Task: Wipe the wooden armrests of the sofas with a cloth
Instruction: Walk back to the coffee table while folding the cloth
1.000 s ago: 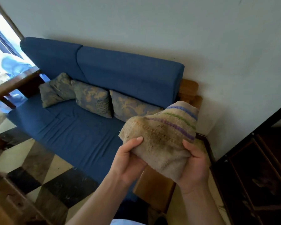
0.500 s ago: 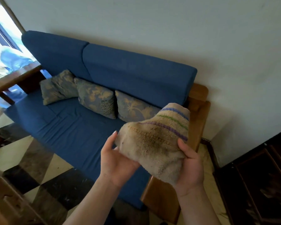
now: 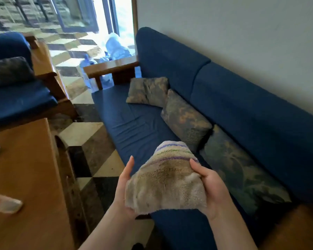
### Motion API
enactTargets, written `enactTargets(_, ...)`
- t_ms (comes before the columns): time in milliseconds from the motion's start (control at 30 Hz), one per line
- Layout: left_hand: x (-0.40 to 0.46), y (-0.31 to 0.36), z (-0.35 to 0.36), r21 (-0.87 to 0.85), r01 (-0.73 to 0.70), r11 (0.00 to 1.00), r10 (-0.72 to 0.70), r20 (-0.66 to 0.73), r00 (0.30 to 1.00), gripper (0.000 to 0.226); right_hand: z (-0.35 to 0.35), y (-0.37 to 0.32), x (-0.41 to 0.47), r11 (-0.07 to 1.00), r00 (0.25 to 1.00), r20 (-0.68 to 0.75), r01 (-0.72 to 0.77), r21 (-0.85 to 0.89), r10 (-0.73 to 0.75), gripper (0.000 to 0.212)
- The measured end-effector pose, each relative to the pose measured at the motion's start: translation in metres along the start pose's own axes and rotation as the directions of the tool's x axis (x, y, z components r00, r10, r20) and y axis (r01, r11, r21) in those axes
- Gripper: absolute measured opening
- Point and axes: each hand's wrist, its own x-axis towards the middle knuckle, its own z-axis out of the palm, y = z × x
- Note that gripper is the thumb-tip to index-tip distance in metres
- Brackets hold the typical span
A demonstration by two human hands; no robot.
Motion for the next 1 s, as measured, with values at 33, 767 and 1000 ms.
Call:
enactTargets(33,-0.011,0.021,-0.009,-0.003,-0.049,0.999,0.049,0.01,0.999,0.075,0.011,0.003,0.018,0.998,1.0,-0.019,-0.021,-0.054,0.02,0.038)
enactTargets(767,-0.043,0.235,-0.103,0.097,-0.334,0.937,0.311,-0.668,0.676,0.037,0.231,0.057,0.289,0.803,0.898,0.024,-0.381,-0.459,0.44,0.033)
enactTargets(1000,0.025,0.298,-0.086,0.432,-0.115,0.895,0.43,-0.762,0.484,0.042,0.281,0.04,0.379,0.897,0.901,0.027,-0.427,-0.113,0.432,0.038)
